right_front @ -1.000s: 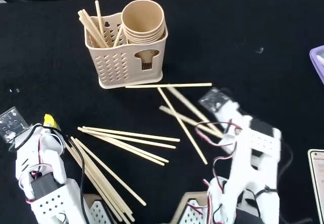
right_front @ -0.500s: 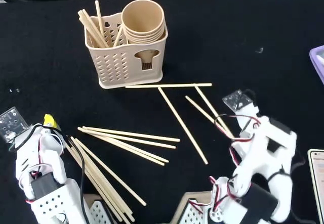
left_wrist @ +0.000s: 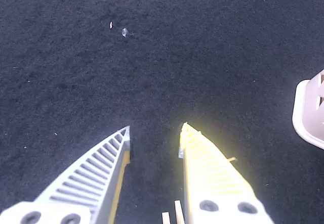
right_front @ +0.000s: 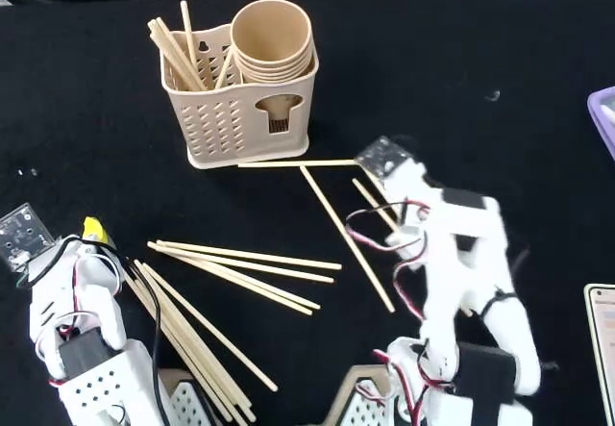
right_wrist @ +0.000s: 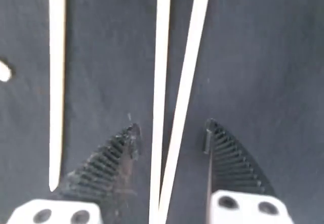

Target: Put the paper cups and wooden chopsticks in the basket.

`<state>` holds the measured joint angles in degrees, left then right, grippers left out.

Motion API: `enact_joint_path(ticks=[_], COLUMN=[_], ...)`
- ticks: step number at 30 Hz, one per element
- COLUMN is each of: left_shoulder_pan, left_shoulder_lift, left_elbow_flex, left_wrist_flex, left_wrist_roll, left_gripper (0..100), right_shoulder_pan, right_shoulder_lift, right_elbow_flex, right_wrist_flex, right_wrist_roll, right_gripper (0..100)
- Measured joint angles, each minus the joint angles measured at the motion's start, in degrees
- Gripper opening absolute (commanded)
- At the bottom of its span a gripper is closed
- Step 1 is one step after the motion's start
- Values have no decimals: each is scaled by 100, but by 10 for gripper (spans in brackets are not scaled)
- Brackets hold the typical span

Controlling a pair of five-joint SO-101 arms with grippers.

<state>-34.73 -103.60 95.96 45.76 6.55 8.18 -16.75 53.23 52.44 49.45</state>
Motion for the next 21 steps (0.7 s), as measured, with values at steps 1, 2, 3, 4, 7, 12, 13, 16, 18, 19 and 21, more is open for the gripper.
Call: enact_joint_path(ticks=[1, 2, 3, 4, 7, 12, 13, 16, 18, 19, 21], left_shoulder_pan=[0, 0, 0, 0, 0, 0, 0, 0, 0, 0, 0], left_shoulder_lift=[0, 0, 0, 0, 0, 0, 0, 0, 0, 0, 0], left_elbow_flex=[0, 0, 0, 0, 0, 0, 0, 0, 0, 0, 0], left_wrist_flex=[0, 0, 0, 0, 0, 0, 0, 0, 0, 0, 0], left_wrist_roll=[0, 0, 0, 0, 0, 0, 0, 0, 0, 0, 0], left_gripper=[166, 166, 166, 166, 166, 166, 166, 166, 166, 166, 166], right_shoulder_pan=[-114, -193, -220, -202, -193, -185, -185, -167, -88, -35, -9], right_shoulder_lift=[149, 308, 457, 615, 1134, 1714, 1785, 1855, 1925, 1943, 1943], right_elbow_flex=[0, 0, -44, -149, -519, -1029, -1108, -1284, -1424, -1451, -1451], right_wrist_flex=[-97, -211, -299, -360, -431, -378, -273, -88, -88, -53, 18], right_wrist_roll=[-62, -105, -114, -132, -149, -149, -149, 44, 114, 141, 158], right_gripper=[206, 207, 208, 208, 209, 181, 142, 9, 8, 11, 10])
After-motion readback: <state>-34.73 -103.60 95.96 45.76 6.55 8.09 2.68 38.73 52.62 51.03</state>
